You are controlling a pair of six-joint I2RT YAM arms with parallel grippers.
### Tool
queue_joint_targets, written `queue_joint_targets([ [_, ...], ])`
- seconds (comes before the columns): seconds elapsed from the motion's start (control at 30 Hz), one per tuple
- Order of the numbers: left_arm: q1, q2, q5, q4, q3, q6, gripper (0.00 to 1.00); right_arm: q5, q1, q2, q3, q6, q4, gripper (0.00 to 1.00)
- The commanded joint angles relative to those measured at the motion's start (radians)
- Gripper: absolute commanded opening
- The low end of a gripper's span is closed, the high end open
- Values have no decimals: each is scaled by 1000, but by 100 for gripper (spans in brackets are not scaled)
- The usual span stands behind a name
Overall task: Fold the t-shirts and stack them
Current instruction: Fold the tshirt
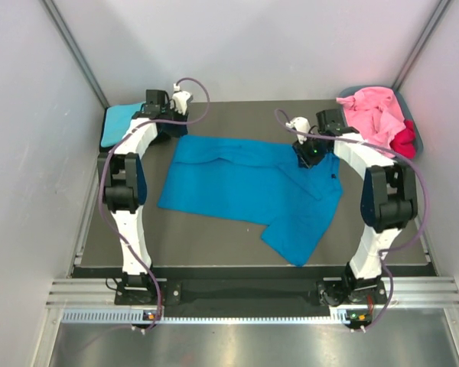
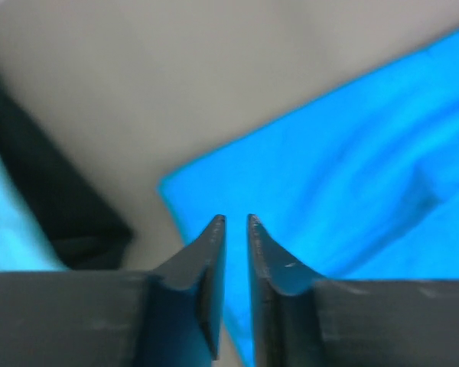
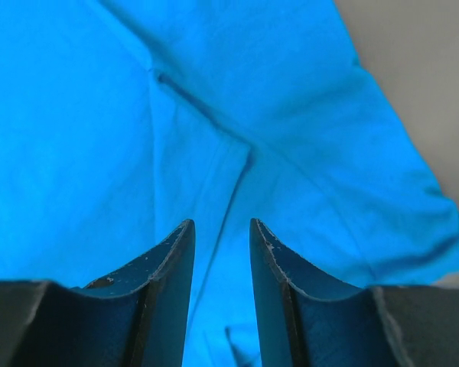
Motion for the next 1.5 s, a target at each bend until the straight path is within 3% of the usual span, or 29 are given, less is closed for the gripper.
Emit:
queue_joint_targets([
  [0.0, -7, 0, 83, -62, -21, -80, 20, -53, 8, 68, 102, -14, -4, 35],
  [0.23, -7, -8, 136, -136, -89, -80, 5, -70, 11, 173, 196, -6, -19, 36],
  [0.53, -5, -8, 80, -148, -140, -55, 4, -86, 35, 249, 261, -17, -70, 36],
  [1.1, -5, 24, 60, -154, -123, -61, 4, -38, 40, 243, 208, -33, -47, 33],
  [1.17, -5, 18, 58, -154, -126, -60, 4, -30, 40, 250, 215, -33, -39, 30],
  [1.3, -5, 9, 54, -151, -138, -55, 4, -23, 41, 256, 219, -40, -35, 9],
  [1.47, -5, -6, 54, -140, -158, -54, 4, -17, 41, 213, 199, -38, -32, 0],
])
